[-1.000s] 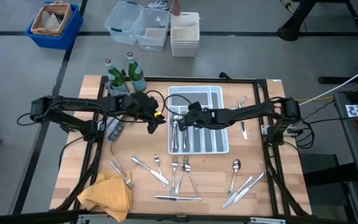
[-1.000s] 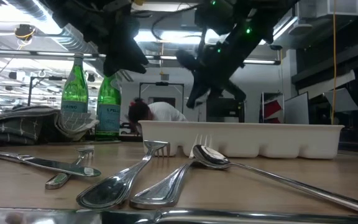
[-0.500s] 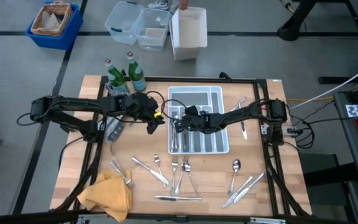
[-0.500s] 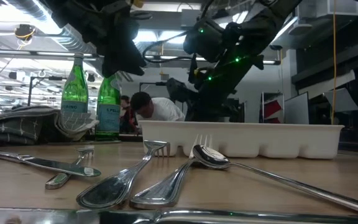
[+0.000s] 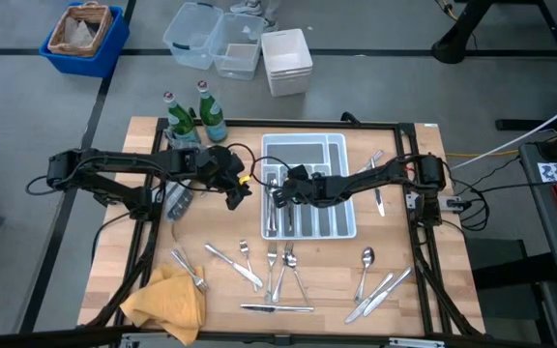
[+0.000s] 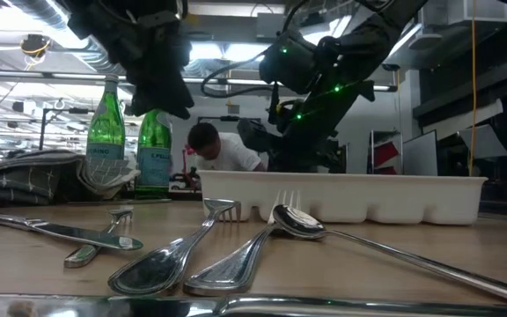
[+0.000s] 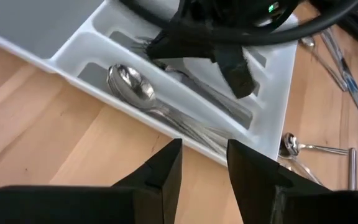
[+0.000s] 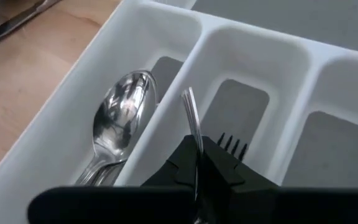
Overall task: Sort silverware
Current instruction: Put the silver fork into the silverware tray
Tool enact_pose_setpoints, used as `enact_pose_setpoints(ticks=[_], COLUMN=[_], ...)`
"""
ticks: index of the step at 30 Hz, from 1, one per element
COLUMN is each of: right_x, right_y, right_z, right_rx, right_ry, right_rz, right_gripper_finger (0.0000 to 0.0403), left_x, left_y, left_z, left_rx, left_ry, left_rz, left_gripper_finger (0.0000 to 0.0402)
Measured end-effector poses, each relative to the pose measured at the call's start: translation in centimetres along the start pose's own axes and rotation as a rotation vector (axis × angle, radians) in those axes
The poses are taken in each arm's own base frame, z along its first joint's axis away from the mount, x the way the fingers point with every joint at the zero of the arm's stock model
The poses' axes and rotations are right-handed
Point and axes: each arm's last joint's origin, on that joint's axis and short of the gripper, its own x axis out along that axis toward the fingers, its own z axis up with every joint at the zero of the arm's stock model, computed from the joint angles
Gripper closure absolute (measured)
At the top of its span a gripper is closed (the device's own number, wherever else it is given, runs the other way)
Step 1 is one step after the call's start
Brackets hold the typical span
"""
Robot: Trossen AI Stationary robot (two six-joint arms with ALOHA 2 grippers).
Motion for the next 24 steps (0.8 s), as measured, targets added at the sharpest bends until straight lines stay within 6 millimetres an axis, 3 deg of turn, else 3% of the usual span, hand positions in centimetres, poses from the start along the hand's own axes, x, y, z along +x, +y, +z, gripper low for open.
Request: enact_pose_setpoints(ticks=[8, 13, 18, 24], right_x=[0.0, -0.1, -0.1, -0.5], right_y=[-0.1, 0.0, 0.1, 0.1], right_z=[-0.1, -0.1, -0.1, 0.1], right_rx=[-0.006, -0.015, -0.016, -0.046], right_ry=[0.038, 0.059, 0.066, 0.092], right_rz=[0.010, 0.029, 0.034, 0.065], right_gripper_finger=[0.0390, 0.0358, 0.0315, 0.0304], left_x=[0.0, 0.0, 0.0, 0.0], left_y=[0.0, -0.4, -1.6, -3.5], left_z=[0.0, -0.2, -0.9, -2.7], left_rx=[-0.066, -0.120, -0.144, -0.189], left_ry=[0.003, 0.063, 0.134, 0.254], left_rz=[-0.010, -0.107, -0.202, -0.218], left_gripper_finger=[0.0284, 0.0284, 0.0284, 0.0284])
